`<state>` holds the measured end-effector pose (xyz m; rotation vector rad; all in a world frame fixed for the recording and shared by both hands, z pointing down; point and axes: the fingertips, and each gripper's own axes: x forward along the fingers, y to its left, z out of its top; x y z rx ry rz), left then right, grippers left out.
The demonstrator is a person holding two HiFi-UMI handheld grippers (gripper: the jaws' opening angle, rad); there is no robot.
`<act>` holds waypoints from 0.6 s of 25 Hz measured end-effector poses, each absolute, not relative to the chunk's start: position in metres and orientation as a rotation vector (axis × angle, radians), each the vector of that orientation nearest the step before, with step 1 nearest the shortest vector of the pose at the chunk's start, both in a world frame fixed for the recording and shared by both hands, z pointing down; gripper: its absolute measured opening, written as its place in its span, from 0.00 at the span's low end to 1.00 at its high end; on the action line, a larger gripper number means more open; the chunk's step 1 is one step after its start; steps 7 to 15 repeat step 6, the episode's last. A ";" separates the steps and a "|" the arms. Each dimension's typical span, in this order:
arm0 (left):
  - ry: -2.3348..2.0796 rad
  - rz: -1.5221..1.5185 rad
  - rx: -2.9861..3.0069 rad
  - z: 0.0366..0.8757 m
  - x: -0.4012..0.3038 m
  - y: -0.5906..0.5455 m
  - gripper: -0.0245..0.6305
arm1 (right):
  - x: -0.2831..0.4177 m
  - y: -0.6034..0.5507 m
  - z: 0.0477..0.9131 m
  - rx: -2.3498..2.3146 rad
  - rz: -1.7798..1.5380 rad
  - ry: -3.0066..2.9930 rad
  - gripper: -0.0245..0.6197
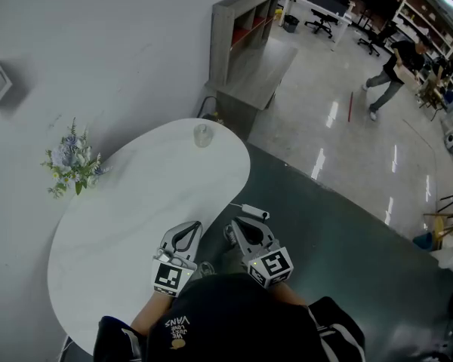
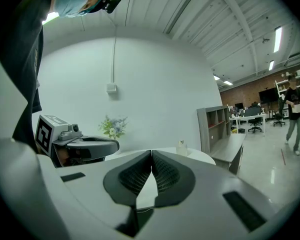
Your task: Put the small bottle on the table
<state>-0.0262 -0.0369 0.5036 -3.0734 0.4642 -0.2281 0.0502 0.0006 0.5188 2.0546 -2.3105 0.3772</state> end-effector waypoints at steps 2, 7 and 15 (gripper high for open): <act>0.471 -0.232 -3.077 0.505 -0.025 -0.040 0.07 | 0.052 -0.003 0.520 2.048 0.374 -2.309 0.10; 0.473 -0.238 -3.070 0.509 -0.022 -0.050 0.07 | 0.058 -0.014 0.522 2.044 0.366 -2.311 0.10; 0.473 -0.238 -3.070 0.509 -0.022 -0.050 0.07 | 0.058 -0.014 0.522 2.044 0.366 -2.311 0.10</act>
